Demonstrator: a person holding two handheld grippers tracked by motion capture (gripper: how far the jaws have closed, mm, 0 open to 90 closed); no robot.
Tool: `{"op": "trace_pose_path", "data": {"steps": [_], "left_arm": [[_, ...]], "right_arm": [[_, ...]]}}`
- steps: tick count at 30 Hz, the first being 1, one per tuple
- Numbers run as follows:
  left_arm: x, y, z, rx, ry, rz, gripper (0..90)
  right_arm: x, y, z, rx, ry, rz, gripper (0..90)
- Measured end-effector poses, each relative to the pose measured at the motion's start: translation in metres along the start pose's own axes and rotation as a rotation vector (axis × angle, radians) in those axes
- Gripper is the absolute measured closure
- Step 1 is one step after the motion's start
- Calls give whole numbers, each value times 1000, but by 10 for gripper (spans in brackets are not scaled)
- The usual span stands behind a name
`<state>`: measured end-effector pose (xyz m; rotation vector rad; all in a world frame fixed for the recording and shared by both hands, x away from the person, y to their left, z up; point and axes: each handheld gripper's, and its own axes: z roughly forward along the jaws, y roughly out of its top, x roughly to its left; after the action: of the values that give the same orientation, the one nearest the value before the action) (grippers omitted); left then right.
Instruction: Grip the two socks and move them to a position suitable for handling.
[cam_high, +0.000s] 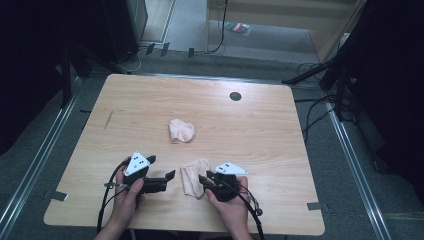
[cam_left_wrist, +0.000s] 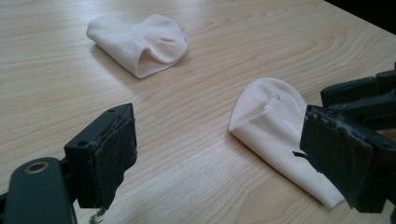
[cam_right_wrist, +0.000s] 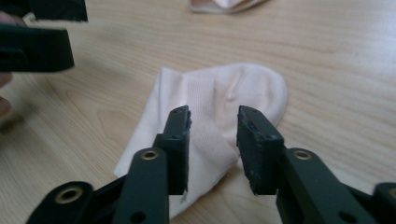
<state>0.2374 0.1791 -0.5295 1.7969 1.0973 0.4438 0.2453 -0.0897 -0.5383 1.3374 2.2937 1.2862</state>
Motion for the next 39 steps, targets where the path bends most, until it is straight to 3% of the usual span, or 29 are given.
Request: {"op": "trace_pose_path", "data": {"steps": [3, 4, 7, 8, 10, 11, 12, 19, 22, 26, 30, 35, 39], "left_arm": [[0, 0, 0, 0, 0, -3, 113], [1, 0, 0, 0, 3, -2, 113], [1, 0, 0, 2, 4, -4, 113], [2, 0, 0, 2, 5, -4, 113], [2, 0, 0, 5, 7, -4, 112], [2, 0, 1, 8, 8, -4, 112], [2, -1, 1, 9, 10, -5, 112], [0, -3, 3, 17, 3, -7, 112], [-3, -5, 5, 33, -11, -9, 113], [-13, -11, 17, 125, -93, 17, 112], [-25, -10, 23, 133, -137, 29, 112], [-36, -8, 30, 122, -160, 16, 111], [-40, -6, 36, 130, -125, 12, 132]], "right_arm": [[2, -2, 3, 25, -7, -15, 624], [4, -4, 5, 36, -25, -46, 631], [7, -5, 6, 44, -49, -71, 660], [10, -8, 9, 54, -74, -97, 735], [11, -8, 9, 57, -71, -100, 759], [13, -9, 9, 52, -64, -115, 832], [14, -9, 9, 52, -67, -120, 845], [15, -1, 0, 3, -44, -91, 861], [16, 8, -6, -23, -41, -99, 862], [15, 28, -19, -69, -22, -93, 862], [16, 46, -28, -103, -9, -92, 862], [22, 63, -34, -143, 16, -89, 862], [30, 70, -33, -146, 52, -96, 862]]}}
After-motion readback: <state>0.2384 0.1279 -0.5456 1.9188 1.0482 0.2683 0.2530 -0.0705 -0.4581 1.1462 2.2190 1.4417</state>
